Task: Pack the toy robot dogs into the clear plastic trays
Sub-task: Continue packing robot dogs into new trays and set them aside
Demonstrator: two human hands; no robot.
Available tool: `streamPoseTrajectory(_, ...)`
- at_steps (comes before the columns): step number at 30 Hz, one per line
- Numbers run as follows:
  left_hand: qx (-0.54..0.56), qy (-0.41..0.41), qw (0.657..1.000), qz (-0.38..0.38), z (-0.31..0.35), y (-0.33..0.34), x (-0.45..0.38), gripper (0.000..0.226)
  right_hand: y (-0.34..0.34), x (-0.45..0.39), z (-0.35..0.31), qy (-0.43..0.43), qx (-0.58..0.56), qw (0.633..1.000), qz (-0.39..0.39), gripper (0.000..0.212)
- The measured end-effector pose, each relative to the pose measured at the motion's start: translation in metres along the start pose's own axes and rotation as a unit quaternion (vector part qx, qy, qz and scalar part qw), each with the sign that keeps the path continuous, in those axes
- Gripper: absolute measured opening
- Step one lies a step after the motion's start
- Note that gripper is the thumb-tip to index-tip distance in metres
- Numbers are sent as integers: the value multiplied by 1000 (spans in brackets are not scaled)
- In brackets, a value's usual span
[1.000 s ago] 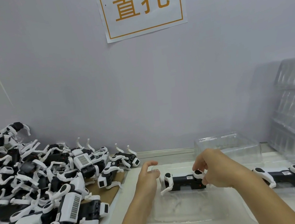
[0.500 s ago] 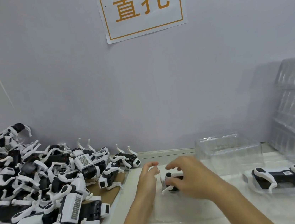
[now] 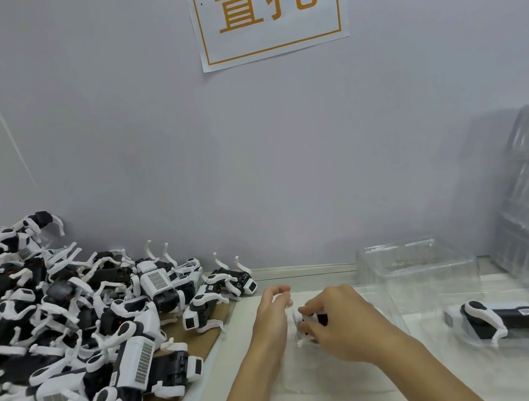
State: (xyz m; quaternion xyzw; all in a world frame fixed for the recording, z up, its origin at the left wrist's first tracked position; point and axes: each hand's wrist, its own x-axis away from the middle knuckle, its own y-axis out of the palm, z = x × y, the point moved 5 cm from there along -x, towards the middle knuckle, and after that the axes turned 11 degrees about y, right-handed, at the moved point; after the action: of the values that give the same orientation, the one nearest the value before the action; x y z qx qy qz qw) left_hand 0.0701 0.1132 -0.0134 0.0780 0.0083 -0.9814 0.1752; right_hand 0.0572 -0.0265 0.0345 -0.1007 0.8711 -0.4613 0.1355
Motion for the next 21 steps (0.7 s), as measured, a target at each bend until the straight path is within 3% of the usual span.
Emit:
streamPoseTrajectory(6,-17,-4,1000,0,1,-1,3,18,0,-2,4,6,-15,1000,-22,24)
streamPoseTrajectory(9,-26,-6,1000,-5,1,-2,4,19,-4,-4,8,9,-94,995,-42,22)
streamPoseTrajectory(12,-37,1,999,-2,2,-1,3,18,-21,-5,18,31,-152,988,-1,21)
streamPoseTrajectory(21,-53,-5,999,-7,4,0,6,18,-41,-8,50,97,-56,993,29,23)
